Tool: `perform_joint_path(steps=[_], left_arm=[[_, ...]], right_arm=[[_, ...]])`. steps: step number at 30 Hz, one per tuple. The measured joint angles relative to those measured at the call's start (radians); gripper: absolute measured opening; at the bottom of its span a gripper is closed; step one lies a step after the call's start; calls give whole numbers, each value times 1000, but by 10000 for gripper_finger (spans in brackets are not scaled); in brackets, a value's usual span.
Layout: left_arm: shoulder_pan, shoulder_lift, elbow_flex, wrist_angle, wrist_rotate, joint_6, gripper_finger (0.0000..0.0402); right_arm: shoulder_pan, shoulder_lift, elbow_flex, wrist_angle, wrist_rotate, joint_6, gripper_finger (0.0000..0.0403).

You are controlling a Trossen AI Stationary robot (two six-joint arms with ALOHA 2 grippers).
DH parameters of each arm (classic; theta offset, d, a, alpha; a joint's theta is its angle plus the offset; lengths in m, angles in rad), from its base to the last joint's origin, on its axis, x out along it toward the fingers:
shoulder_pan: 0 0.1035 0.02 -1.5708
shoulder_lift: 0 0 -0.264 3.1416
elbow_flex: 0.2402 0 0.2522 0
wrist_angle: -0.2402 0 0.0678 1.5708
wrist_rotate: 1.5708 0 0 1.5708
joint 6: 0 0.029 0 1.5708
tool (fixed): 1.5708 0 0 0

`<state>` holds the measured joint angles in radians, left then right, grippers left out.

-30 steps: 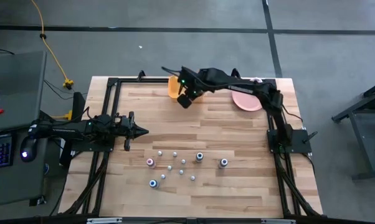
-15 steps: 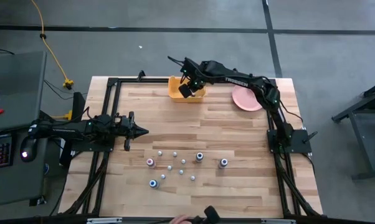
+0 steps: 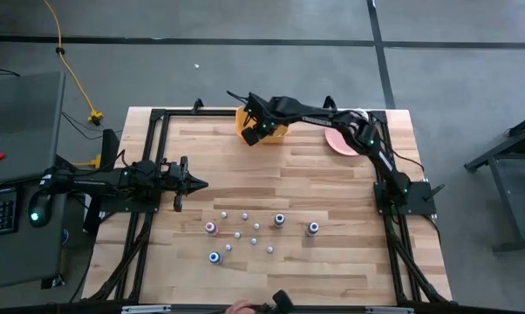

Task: Pick & Place food coloring
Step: Put the small green food coloring bottle into the yellow bin, then put the big violet food coloring bottle into the yellow bin

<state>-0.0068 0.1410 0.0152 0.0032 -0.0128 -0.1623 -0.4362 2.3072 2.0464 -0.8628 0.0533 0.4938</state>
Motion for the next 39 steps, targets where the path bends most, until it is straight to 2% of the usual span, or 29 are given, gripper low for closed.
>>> perform_joint_path(steps=[8,17,29,39], left_arm=[[0,0,0,0,0,0,1],[0,0,0,0,1,0,1],[0,0,0,0,1,0,1],[0,0,0,0,1,0,1]], right_arm=[[5,19,0,7,2,-2,43],[4,19,0,9,12,-14,88],[4,14,0,28,30,-31,100],[9,-107,2,45,90,-101,120]])
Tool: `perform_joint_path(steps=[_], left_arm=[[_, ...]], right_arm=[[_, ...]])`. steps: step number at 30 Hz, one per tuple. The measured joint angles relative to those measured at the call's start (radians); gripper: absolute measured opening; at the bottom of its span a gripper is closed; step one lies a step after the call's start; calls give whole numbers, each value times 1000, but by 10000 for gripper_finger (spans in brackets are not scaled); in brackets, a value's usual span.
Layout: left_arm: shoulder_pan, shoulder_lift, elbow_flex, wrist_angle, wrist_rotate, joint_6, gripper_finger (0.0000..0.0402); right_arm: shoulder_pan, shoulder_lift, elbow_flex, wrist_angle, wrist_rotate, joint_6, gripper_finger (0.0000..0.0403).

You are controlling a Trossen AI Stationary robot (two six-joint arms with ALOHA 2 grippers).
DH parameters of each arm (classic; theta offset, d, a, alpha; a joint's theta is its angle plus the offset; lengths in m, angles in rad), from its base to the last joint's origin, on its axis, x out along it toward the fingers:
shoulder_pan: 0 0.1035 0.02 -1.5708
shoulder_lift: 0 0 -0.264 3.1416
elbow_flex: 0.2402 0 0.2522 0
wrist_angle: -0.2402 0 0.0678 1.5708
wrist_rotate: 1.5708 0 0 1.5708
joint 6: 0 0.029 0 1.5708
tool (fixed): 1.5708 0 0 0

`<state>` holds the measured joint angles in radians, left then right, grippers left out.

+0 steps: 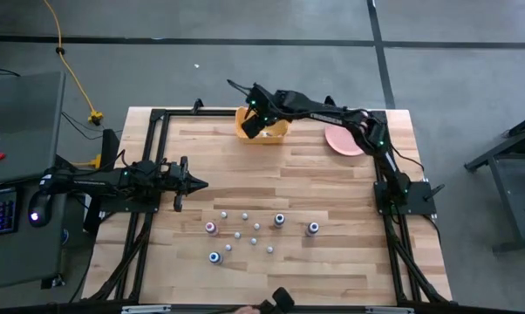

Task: Pick & Place food coloring
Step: Put the big violet food coloring bottle into the yellow bin

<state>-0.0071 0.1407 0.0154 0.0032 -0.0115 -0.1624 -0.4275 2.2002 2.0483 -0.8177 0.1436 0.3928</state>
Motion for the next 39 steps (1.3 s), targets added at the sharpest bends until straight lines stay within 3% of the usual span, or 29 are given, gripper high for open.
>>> perform_joint_path(steps=[10,21,31,39], left_arm=[[0,0,0,0,0,0,1],[0,0,0,0,0,0,1],[0,0,0,0,-1,0,1],[0,0,0,0,-2,0,1]], right_arm=[[99,-161,0,-108,-107,-181,124],[352,-254,0,-401,-185,-262,124],[545,-254,-2,-659,-77,-143,124],[642,-275,-35,-745,-131,97,124]])
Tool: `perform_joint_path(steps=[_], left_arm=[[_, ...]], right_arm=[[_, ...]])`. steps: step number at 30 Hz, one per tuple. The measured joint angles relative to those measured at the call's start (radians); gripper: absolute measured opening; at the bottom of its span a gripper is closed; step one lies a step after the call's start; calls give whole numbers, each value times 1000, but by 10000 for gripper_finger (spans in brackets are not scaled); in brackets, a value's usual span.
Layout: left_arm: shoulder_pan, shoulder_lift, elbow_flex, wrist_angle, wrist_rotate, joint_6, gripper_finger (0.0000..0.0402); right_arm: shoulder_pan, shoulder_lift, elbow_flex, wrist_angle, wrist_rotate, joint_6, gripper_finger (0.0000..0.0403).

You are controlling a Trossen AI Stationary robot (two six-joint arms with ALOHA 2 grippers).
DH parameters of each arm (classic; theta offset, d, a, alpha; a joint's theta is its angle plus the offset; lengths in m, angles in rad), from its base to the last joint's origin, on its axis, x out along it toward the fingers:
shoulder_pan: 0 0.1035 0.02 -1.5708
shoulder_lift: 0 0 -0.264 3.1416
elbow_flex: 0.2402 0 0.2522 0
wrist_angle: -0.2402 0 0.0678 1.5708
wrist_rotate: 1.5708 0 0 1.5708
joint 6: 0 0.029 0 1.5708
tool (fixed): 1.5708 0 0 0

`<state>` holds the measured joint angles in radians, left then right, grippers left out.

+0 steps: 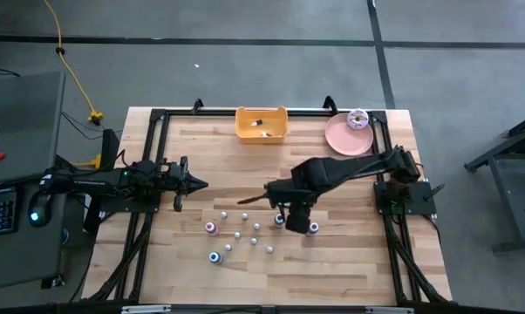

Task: Pick & Place food coloring
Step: Put the big violet food coloring bottle into the yellow bin

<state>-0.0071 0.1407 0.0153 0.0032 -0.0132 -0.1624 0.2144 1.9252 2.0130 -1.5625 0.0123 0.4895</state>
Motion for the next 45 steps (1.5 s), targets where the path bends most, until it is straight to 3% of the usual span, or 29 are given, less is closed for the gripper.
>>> perform_joint_path(steps=[6,12,16,20,27,38,45], left_arm=[[0,0,0,0,0,0,1],[0,0,0,0,0,0,1],[0,0,0,0,-1,0,1],[0,0,0,0,-1,0,1],[0,0,0,0,-1,0,1],[0,0,0,0,-2,0,1],[0,0,0,0,-2,0,1]], right_arm=[[69,-135,-245,32,-41,244,124],[101,-342,-593,295,-54,368,124],[114,-435,-760,418,-59,370,124],[165,-500,-880,553,-31,270,124],[254,-547,-1027,761,51,165,124],[260,-547,-1142,941,86,131,125],[259,-547,-1171,983,94,138,177]])
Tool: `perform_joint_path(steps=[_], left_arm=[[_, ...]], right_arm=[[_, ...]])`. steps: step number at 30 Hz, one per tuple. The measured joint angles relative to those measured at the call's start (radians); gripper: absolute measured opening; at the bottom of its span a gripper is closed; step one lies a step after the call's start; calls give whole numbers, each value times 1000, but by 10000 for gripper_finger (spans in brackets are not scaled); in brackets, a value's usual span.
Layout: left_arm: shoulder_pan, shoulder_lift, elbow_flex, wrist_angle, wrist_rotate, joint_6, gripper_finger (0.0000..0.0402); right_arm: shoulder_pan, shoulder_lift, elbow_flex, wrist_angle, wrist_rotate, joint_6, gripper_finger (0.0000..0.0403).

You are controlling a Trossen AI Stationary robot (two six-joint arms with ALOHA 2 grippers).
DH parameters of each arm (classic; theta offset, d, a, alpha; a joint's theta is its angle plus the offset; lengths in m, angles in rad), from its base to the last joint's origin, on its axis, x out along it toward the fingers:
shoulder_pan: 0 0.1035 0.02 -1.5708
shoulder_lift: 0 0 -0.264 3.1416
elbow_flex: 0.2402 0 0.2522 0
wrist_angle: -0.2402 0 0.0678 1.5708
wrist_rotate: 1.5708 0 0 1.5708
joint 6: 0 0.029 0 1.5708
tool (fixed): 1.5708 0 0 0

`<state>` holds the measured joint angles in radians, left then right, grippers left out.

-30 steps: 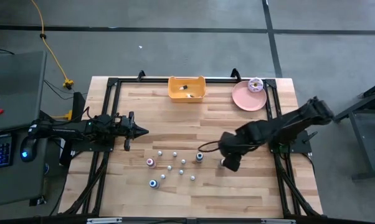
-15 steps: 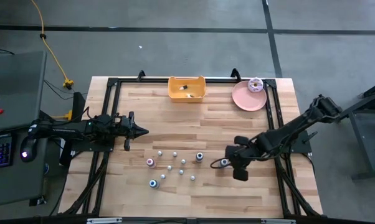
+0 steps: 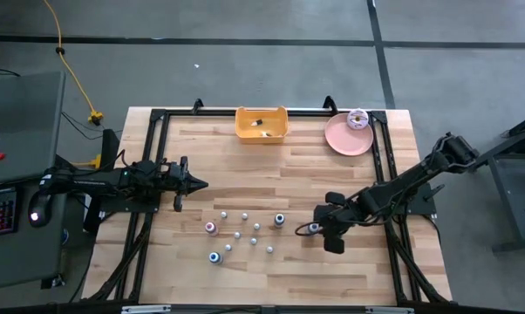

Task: Pick & Place food coloring
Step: Put the big violet food coloring bottle into the yellow bin

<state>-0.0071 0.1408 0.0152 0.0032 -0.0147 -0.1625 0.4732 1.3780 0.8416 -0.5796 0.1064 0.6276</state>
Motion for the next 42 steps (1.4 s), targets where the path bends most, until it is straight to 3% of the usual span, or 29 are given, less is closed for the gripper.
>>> perform_joint_path(steps=[7,20,28,38,42], left_arm=[[0,0,0,0,0,0,1],[0,0,0,0,1,0,1],[0,0,0,0,2,0,1],[0,0,0,0,3,0,1],[0,0,0,0,3,0,1]], right_arm=[[1,-12,-39,117,53,-9,226],[0,-13,-84,219,108,-33,223],[0,-13,-86,223,96,-34,191],[0,-13,-85,228,85,-34,117],[0,-13,-85,237,85,-34,113]])
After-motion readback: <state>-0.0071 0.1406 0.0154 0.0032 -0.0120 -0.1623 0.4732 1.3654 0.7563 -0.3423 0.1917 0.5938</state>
